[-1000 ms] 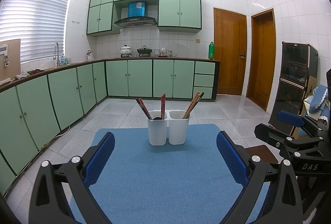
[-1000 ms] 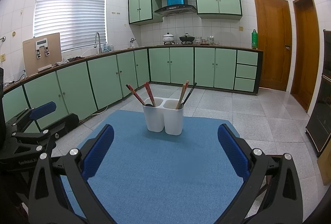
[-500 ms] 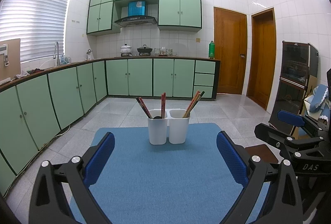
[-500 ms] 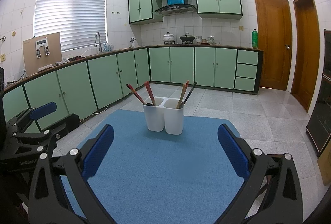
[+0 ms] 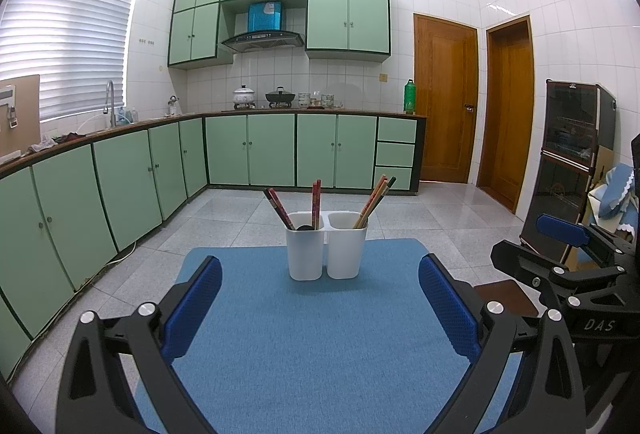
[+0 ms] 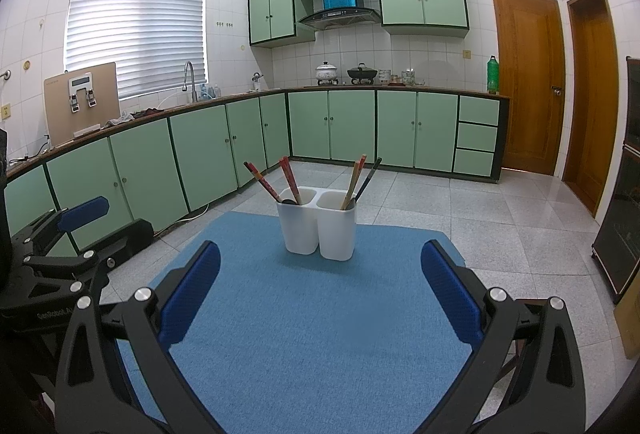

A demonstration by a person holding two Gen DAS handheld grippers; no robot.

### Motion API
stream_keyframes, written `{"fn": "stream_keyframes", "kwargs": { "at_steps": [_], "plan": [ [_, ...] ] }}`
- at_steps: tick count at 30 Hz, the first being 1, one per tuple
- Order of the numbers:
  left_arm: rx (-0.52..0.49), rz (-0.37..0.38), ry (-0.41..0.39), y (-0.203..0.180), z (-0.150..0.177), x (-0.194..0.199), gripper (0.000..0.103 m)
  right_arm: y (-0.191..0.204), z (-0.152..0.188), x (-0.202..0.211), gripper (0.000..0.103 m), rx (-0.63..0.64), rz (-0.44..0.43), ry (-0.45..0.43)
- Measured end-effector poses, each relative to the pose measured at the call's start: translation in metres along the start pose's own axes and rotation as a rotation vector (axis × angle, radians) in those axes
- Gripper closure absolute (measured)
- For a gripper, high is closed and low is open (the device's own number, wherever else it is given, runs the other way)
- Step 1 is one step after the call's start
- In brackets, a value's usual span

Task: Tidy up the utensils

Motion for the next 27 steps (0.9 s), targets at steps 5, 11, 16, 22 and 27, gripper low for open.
{"fn": "stream_keyframes", "kwargs": {
  "at_steps": [5, 11, 16, 22, 27],
  "plan": [
    [0.001, 0.0, 0.0, 0.0, -0.0001, -0.0001, 0.006, 0.0, 0.0001, -0.0001, 0.006, 0.0, 0.0, 0.001],
    [0.002, 0.002, 0.002, 0.0001, 0.0, -0.0001, 0.006, -0.0003, 0.0, 0.0, 0.006, 0.0, 0.0, 0.001],
    [0.002, 0.0, 0.001, 0.0, 0.0004, 0.0, 0.006, -0.0005, 0.0, 0.0, 0.006, -0.001, 0.0, 0.001],
    [0.004, 0.003, 0.005, -0.0003, 0.0008, -0.0006, 0.006, 0.0001, 0.0012, -0.002, 0.006, -0.001, 0.001, 0.004],
    [0.009, 0.003, 0.014, -0.0009, 0.0012, -0.0036, 0.006, 0.001, 0.0024, -0.0046, 0.006, 0.0, 0.003, 0.005]
  ]
}}
Point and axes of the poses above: each gripper's, at about its wrist camera, not at the fingertips, and x roughly against the way its jaws point, y to its left, z to its underside, the point moved 8 cm from there along -x, roughly the way its jaws point, and after that the axes turned 3 degrees about y, right-handed, at the moved point
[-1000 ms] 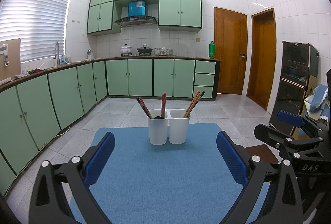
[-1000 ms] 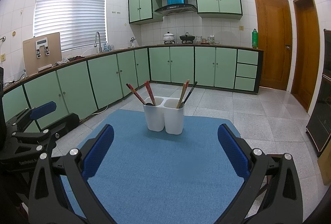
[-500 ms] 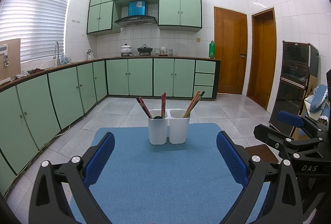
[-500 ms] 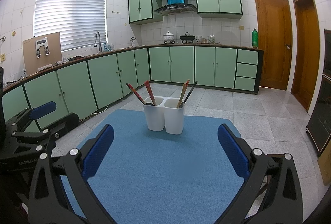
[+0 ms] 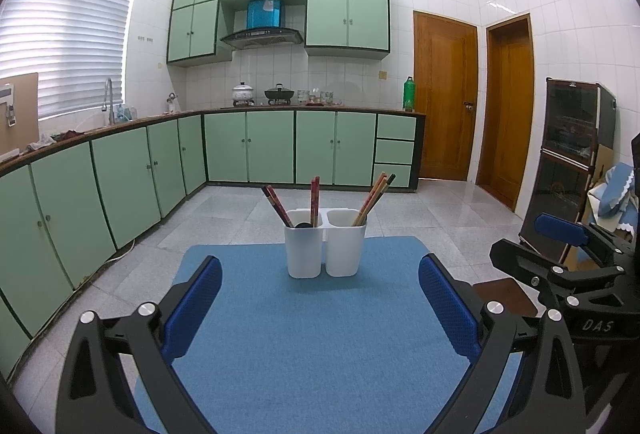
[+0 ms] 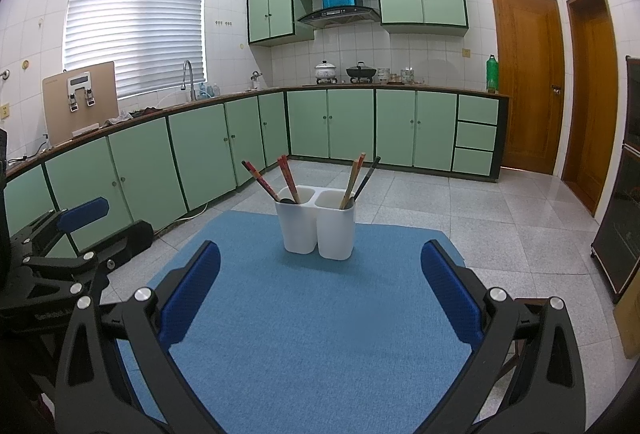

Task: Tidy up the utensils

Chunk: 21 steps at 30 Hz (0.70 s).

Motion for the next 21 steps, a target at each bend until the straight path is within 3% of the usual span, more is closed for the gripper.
{"fn": "stream_keyframes", "kwargs": {
  "at_steps": [21],
  "plan": [
    [0.007, -0.005, 0.016, -0.0004, 0.0005, -0.0032, 0.006, -0.0023, 0.0035, -0.0054, 0.006, -0.004, 0.001, 0.01]
  ]
}}
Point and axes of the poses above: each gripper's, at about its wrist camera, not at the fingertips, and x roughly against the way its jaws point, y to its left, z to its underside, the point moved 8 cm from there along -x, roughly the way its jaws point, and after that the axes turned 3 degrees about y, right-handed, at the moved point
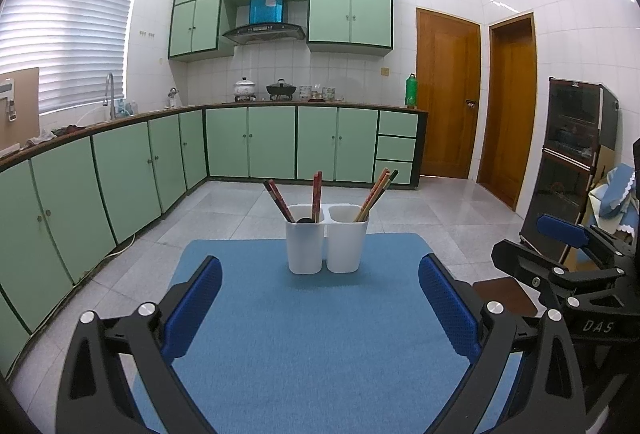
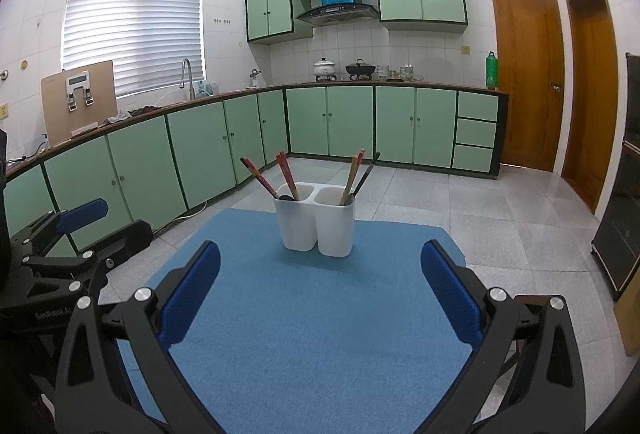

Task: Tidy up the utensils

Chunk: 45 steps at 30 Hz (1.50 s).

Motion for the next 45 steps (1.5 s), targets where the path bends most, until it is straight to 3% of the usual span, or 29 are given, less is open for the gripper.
{"fn": "stream_keyframes", "kwargs": {
  "at_steps": [24, 45],
  "plan": [
    [0.006, -0.007, 0.02, 0.002, 0.007, -0.007, 0.006, -0.004, 0.006, -0.012, 0.006, -0.007, 0.001, 0.027],
    [0.012, -0.012, 0.083, 0.004, 0.015, -0.035, 0.006, -0.016, 0.016, -0.036, 0.006, -0.028, 0.005, 0.084]
  ]
}}
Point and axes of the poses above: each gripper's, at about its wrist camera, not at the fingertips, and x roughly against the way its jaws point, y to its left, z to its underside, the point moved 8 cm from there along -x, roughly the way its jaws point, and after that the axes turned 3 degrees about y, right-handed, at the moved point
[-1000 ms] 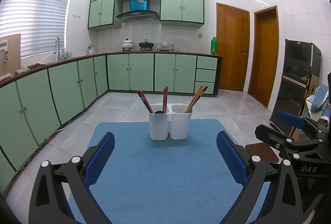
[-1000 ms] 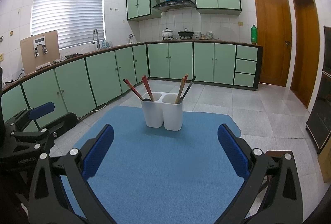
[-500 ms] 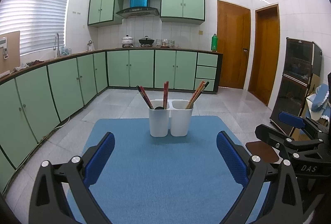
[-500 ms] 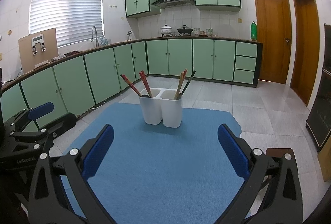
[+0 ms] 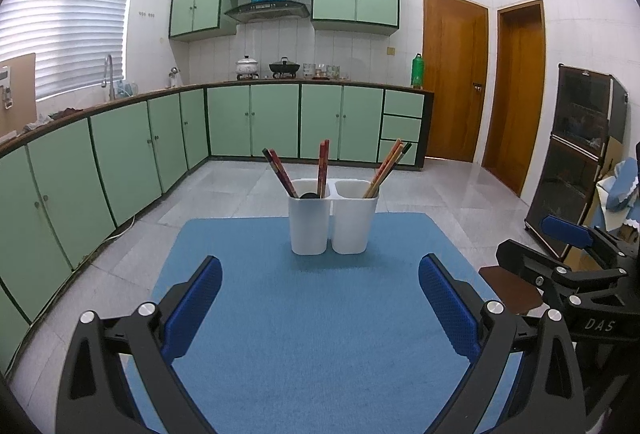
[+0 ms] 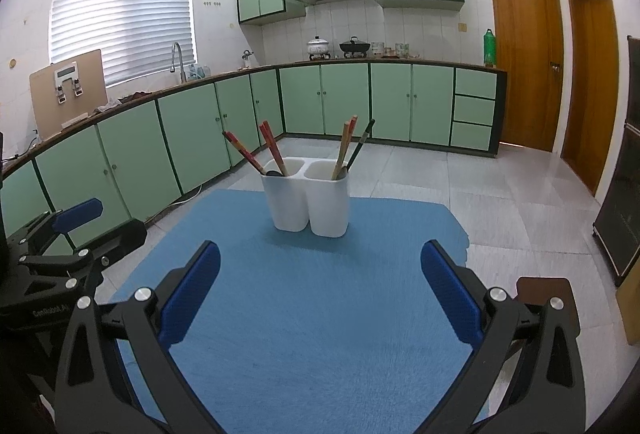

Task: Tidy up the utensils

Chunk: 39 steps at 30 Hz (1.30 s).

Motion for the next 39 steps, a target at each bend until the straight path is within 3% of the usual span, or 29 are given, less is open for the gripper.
{"fn": "stream_keyframes", "kwargs": {
  "at_steps": [16, 39],
  "plan": [
    [-0.006, 0.003, 0.043, 0.0, 0.004, -0.02, 0.006, -0.011, 0.004, -0.023, 0.006, -0.014, 0.005, 0.045],
    [-0.002, 0.009, 0.024, -0.001, 0.002, -0.014, 0.006, -0.01, 0.001, -0.017, 0.006, -0.002, 0.009, 0.028]
  ]
}}
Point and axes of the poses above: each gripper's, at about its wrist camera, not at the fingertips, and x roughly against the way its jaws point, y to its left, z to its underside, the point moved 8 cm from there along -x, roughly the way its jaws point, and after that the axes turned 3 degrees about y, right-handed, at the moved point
